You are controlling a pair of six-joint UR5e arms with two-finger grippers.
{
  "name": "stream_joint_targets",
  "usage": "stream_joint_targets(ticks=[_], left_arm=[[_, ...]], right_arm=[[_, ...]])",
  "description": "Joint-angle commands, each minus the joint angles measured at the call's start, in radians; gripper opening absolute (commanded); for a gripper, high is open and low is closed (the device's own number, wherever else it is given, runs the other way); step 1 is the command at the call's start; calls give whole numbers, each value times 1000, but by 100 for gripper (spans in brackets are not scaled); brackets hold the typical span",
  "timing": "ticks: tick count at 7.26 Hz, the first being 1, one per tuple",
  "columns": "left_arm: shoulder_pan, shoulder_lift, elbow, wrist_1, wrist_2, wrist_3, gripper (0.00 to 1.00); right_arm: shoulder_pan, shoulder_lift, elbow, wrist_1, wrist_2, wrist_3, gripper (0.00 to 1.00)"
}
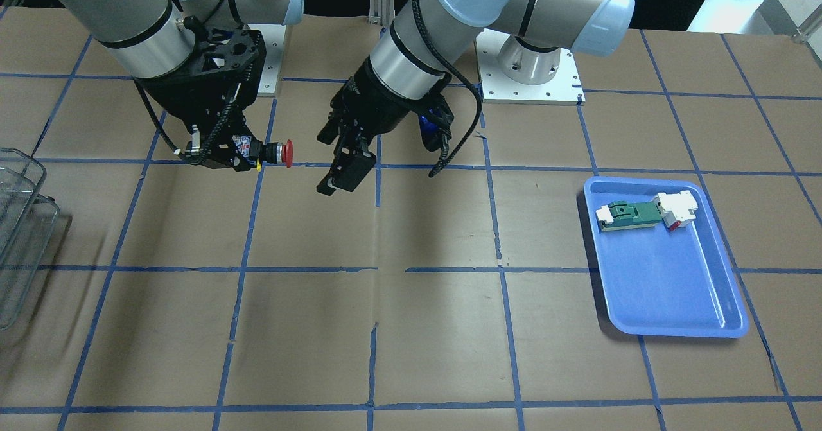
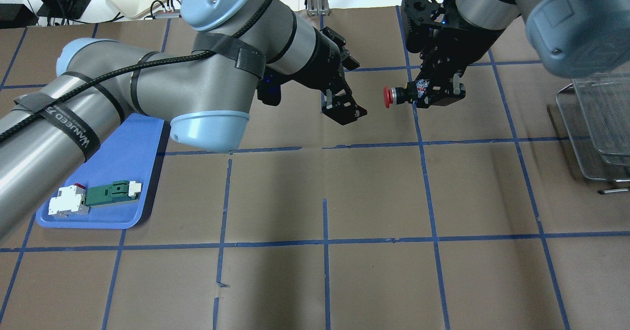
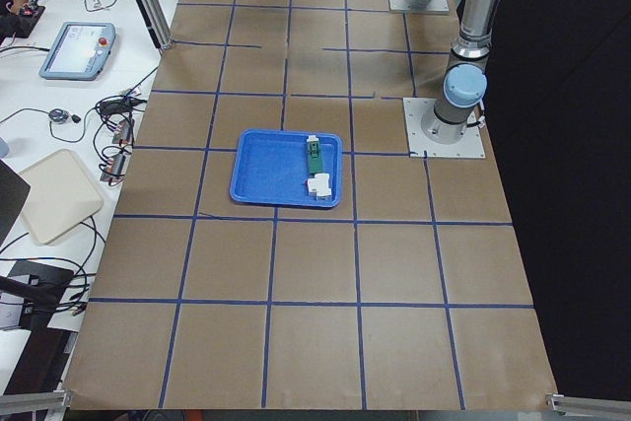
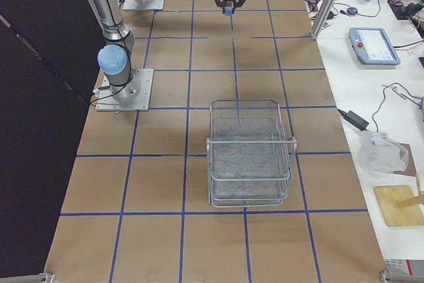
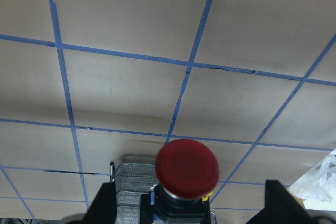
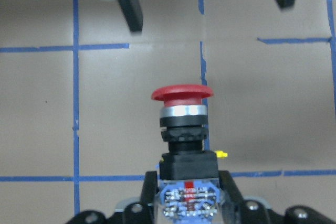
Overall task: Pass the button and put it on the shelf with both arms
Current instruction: 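Open the left gripper and pull back while the right gripper carries the button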
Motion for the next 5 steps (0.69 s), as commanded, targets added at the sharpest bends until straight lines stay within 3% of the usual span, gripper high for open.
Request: stream_joint_targets(ticks=[1, 3, 5], left_arm=[[150, 3, -8, -126, 29, 353, 100], [296, 15, 21, -333, 184, 793, 100], [397, 67, 41, -479, 284, 1133, 100]], right_arm=[[-185, 4, 3, 20, -11, -23, 0], [-365, 47, -5, -32, -153, -155, 0], [-507, 136, -11, -187, -160, -287, 0]])
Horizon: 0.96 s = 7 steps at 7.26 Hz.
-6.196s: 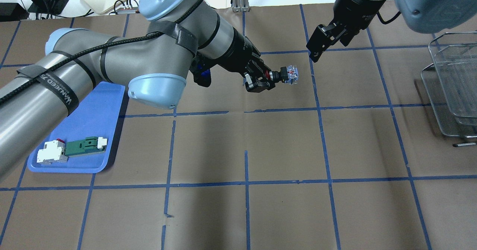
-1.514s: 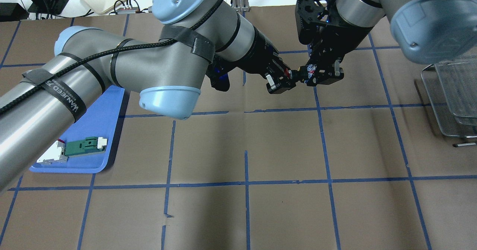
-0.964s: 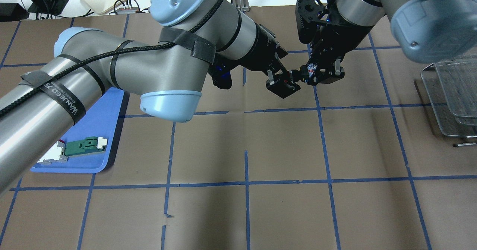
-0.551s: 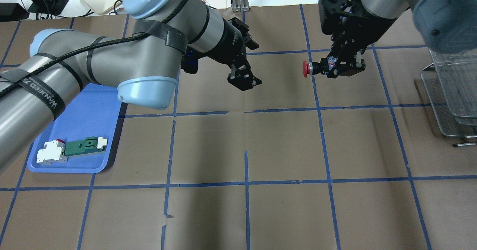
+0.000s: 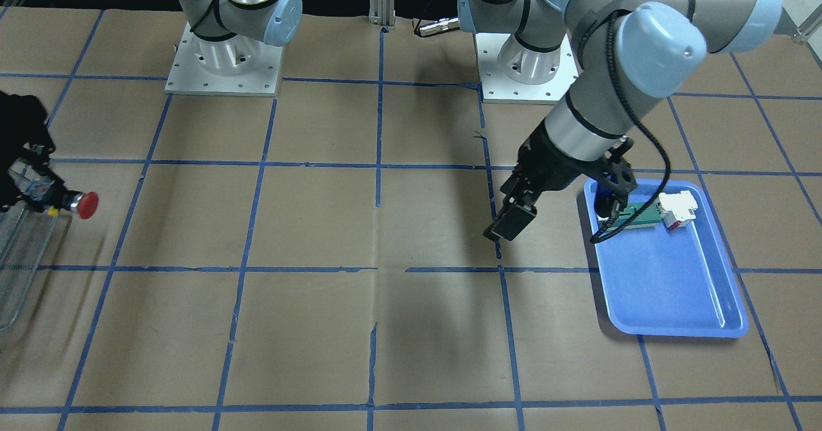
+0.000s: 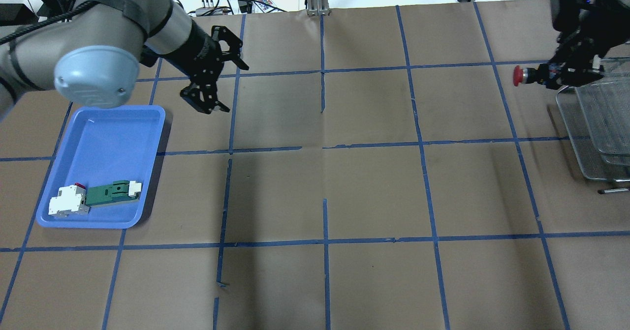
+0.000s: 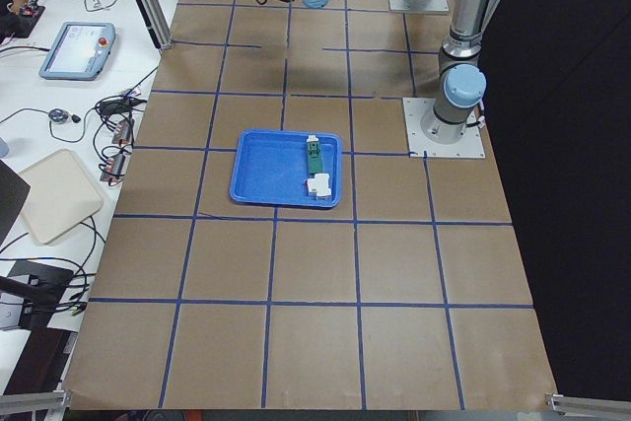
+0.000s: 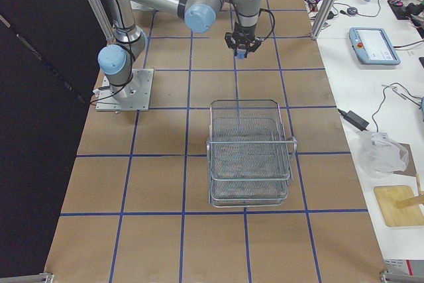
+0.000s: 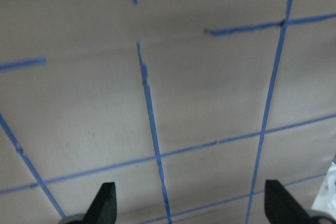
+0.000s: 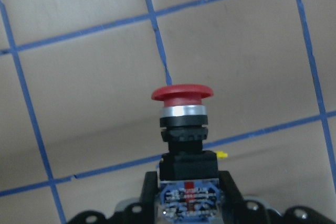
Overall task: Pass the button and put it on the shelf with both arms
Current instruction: 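Lower the button into the mesh basket with the right gripper while the left arm withdraws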
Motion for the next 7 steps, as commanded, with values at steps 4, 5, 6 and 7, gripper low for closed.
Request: stream_joint_targets(ticks=[4, 5, 6, 7], left_arm=[[131, 179, 41, -236, 249, 722, 100], [126, 211, 38, -247, 256, 731, 100], [124, 213, 20, -247, 284, 751, 100], [102, 219, 14, -254, 282, 897, 100]], right_arm=[[-327, 122, -3, -176, -12, -313, 0], [-335, 135, -1, -170, -12, -312, 46], [-335, 141, 2, -156, -13, -308, 99], [-335, 135, 0, -154, -15, -304, 100]])
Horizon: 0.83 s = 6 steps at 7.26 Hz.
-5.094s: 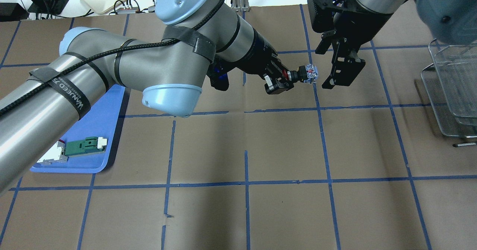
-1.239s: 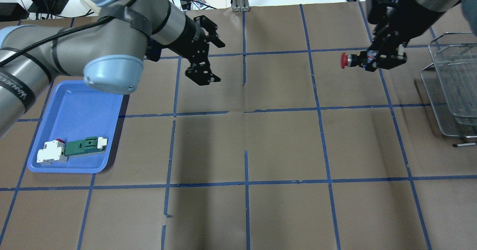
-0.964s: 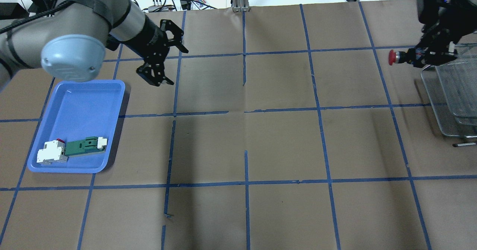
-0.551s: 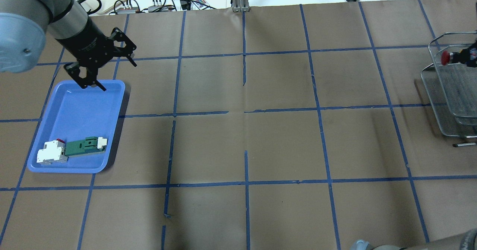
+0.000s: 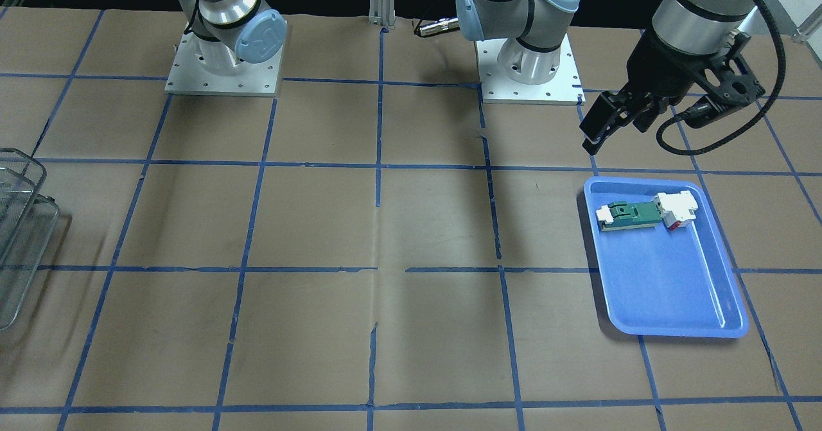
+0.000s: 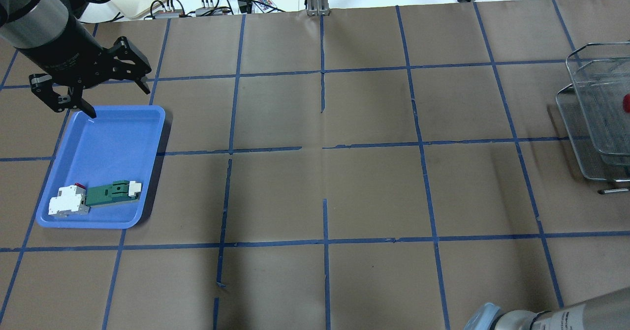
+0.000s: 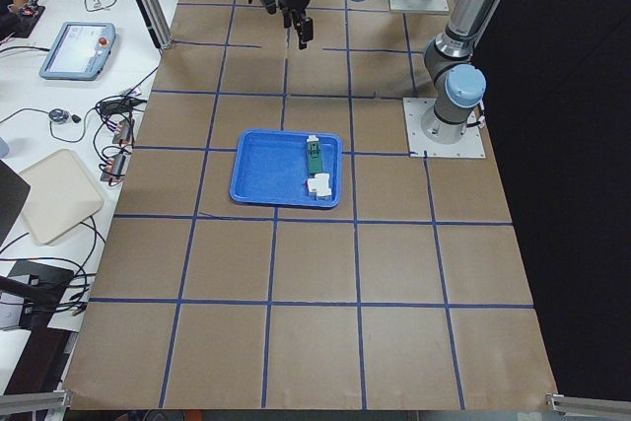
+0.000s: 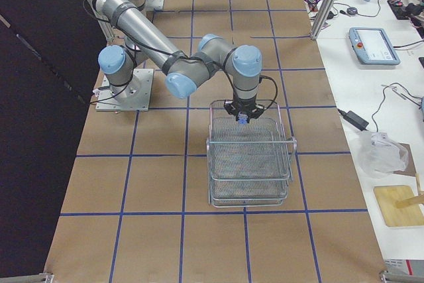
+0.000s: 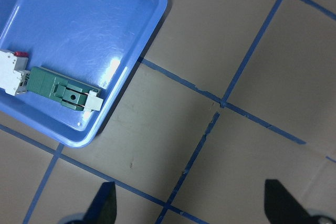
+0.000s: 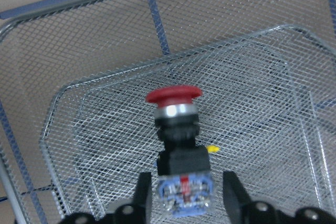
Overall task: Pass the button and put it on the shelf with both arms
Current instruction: 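Lower the button into the mesh basket with the right gripper while the left arm withdraws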
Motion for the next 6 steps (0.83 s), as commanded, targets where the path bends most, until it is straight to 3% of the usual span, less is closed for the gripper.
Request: stream_joint_targets(ticks=[1, 3, 6], left_arm=[[-37, 23, -19, -63, 16, 269, 100], [-41, 38, -27, -69, 8, 315, 100], [-42, 41, -30, -68, 7, 361, 100]], right_arm=[[0, -5, -6, 33, 2, 3, 100], [70, -98, -9, 120, 44, 110, 100], [410, -212, 0, 234, 55, 535, 100]])
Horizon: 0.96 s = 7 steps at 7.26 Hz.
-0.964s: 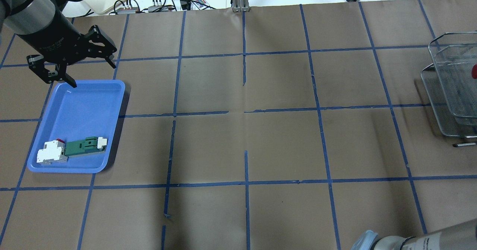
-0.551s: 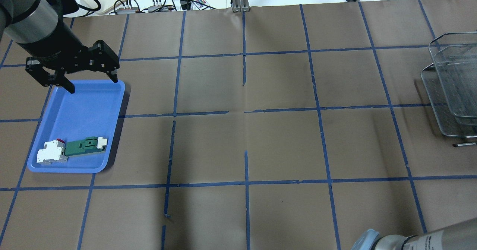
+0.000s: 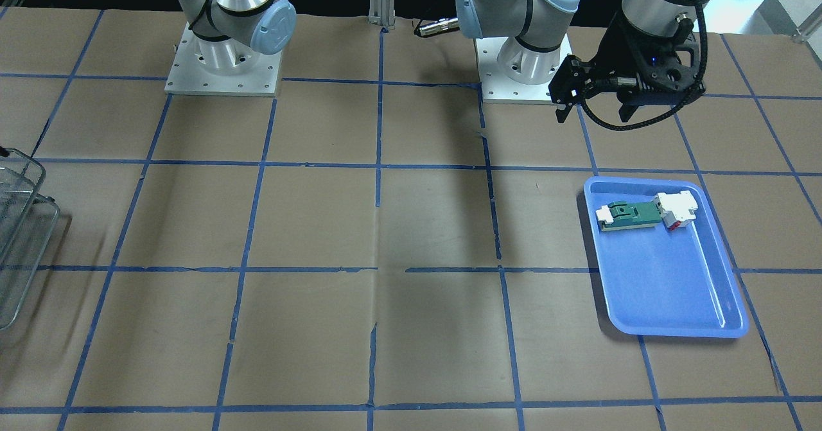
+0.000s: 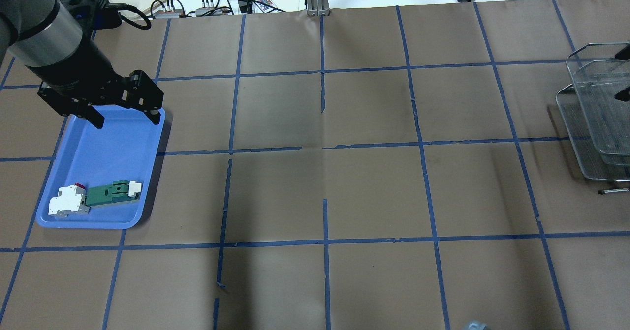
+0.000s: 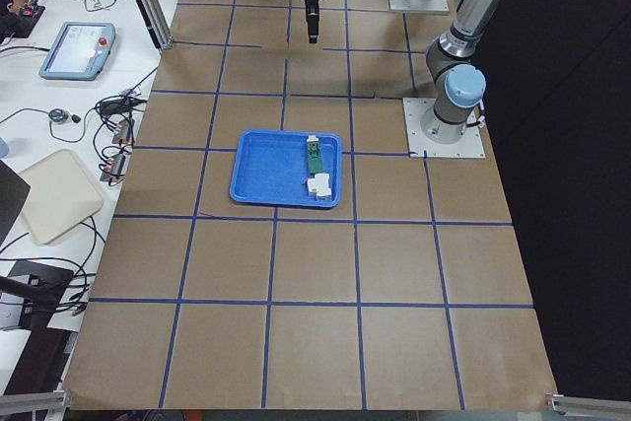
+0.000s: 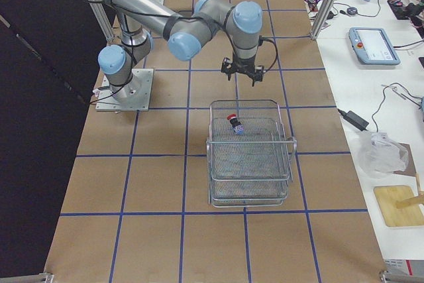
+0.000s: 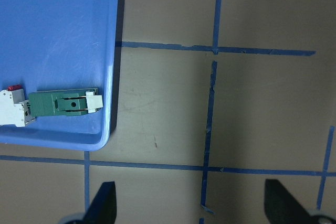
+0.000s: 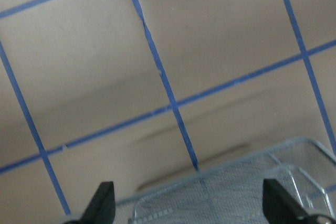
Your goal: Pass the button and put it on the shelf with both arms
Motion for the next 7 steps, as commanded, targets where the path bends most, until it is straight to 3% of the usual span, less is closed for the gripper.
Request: stream_joint_targets(ticks=[1, 3, 5, 7], left_arm=[[-1, -4, -3, 0, -4, 4, 100], [-4, -6, -3, -2, -27, -7, 100], [-18, -4, -3, -2, -27, -8, 100], [-58, 0, -3, 0, -22, -7, 100]], right_arm=[[279, -34, -12, 14, 6, 392, 100], [491, -49, -18, 17, 5, 1045, 100], [547, -138, -14, 29, -4, 1339, 100], [520, -114, -18, 95, -70, 1559, 100]])
